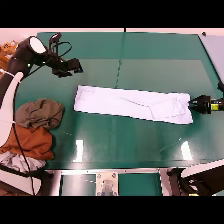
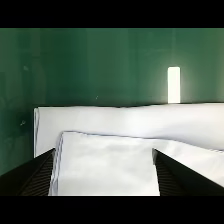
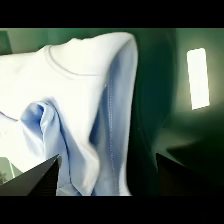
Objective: Fold the shirts.
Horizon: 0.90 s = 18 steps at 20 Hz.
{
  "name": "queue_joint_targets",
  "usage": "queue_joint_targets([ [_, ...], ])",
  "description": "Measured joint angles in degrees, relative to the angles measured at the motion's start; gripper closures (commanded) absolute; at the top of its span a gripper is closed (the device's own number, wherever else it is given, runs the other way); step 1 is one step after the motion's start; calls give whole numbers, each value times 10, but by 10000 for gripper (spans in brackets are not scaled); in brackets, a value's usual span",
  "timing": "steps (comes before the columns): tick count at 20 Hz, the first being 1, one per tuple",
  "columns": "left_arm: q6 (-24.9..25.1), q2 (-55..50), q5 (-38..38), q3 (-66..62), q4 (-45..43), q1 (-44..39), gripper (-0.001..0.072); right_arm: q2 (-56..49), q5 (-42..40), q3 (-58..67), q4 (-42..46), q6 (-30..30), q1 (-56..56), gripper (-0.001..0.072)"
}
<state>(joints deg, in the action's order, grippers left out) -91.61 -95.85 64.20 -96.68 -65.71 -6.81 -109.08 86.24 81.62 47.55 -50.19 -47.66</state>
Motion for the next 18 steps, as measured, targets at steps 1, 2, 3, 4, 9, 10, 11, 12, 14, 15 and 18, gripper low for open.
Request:
queue_joint_targets([
  [1,0,0,1,0,0,0,5,-2,4,2,-2,3,0,-1],
  [2,0,0,1,0,2,0,5,-3,7,4,-4,5,0,-1],
  [3,0,0,1,0,2,0,5,-4,10,7,-5,8,1,-1],
  [4,0,0,2,0,2,0,5,-4,12,8,-6,9,3,-1],
  [9,2,0,3,0,3,0,5,-9,19,11,-13,11,28,-1],
  [10,2,0,3,0,3,0,5,-9,20,12,-14,11,35,-1],
  [11,2,0,3,0,3,0,5,-10,21,13,-15,11,43,-1],
  [12,3,0,4,0,3,0,5,-10,22,15,-15,11,48,-1],
  [14,6,0,7,0,3,0,5,-11,29,17,-17,12,57,-1],
  [15,7,0,10,0,3,0,5,-11,32,17,-18,12,60,-1],
  [18,13,0,12,0,3,0,5,-11,45,18,-20,12,66,-1],
])
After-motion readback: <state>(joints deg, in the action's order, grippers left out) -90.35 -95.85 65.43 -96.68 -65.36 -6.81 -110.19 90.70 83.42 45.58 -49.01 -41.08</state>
